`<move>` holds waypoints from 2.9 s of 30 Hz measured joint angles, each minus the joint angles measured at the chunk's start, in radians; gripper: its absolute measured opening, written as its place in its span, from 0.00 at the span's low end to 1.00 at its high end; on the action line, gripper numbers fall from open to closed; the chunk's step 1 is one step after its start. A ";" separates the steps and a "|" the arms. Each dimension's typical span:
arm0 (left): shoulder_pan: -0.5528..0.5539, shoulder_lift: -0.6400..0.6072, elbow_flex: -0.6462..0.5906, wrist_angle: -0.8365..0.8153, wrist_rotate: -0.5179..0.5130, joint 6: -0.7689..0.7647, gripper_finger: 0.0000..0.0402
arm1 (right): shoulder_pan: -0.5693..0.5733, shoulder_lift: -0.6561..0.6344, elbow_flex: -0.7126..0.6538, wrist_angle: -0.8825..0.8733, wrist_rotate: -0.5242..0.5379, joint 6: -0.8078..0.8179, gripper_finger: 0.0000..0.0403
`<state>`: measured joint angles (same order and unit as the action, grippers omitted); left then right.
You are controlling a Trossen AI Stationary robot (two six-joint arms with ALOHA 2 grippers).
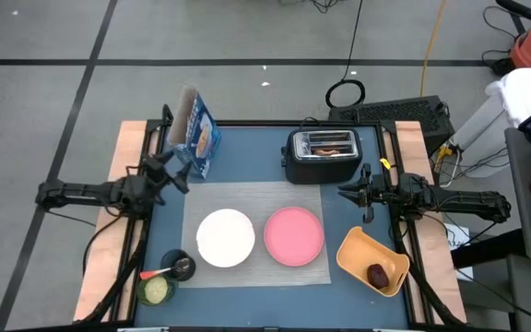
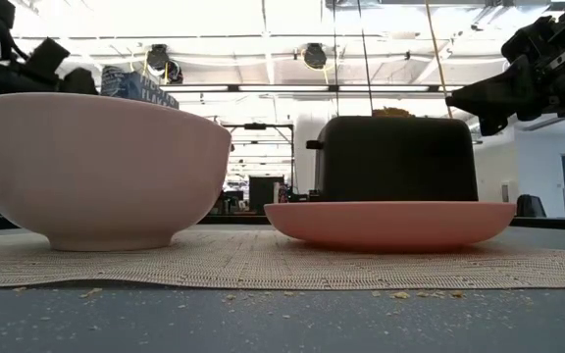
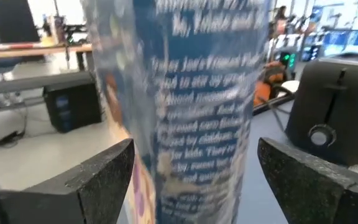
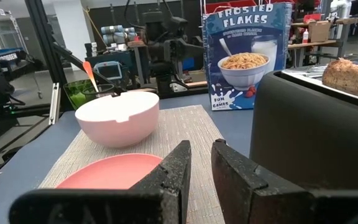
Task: Arrange a breakfast setting
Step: Pour the cereal into the white bowl
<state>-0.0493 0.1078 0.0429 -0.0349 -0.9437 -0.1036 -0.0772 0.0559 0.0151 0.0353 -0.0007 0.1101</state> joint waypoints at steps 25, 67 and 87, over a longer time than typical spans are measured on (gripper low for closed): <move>0.091 0.516 0.000 0.170 0.001 -0.290 0.86 | 0.000 0.000 0.000 0.003 0.000 -0.003 0.15; 0.162 0.628 0.001 0.378 0.013 -0.275 0.51 | 0.000 0.000 0.000 0.003 0.000 -0.002 0.15; 0.162 0.628 0.001 0.686 0.169 -0.193 0.51 | 0.000 0.000 0.000 0.003 -0.001 0.001 0.15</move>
<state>0.1127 0.7357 0.0437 0.6513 -0.7743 -0.2966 -0.0772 0.0559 0.0151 0.0383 -0.0013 0.1112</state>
